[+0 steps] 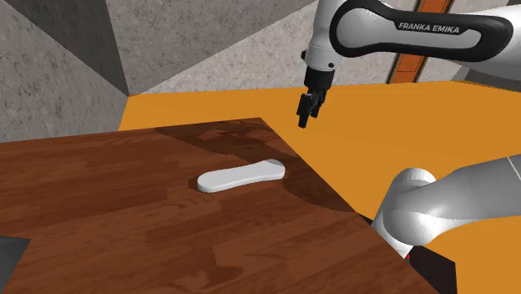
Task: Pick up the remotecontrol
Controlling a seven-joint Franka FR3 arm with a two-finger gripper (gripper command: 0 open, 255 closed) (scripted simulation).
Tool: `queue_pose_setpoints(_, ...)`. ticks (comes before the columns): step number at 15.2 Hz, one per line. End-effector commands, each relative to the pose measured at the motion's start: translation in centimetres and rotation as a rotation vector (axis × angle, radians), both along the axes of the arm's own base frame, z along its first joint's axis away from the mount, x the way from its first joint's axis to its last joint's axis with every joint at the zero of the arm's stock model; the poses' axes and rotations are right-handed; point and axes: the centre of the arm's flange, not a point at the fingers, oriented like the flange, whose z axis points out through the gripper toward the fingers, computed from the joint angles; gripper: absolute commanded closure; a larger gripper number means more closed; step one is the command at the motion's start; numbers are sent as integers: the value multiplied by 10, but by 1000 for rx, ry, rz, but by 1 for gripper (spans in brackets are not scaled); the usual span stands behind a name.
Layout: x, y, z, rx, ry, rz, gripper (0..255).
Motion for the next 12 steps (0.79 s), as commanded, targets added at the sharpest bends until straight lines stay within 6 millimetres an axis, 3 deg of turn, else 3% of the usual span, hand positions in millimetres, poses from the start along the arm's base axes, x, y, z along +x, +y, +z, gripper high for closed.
queue_pose_setpoints(1,0,0,0,0,0,0,0)
queue_pose_setpoints(7,36,69,-8,-3,18,275,0)
queue_pose_setpoints(12,50,132,-15,-5,33,504,0)
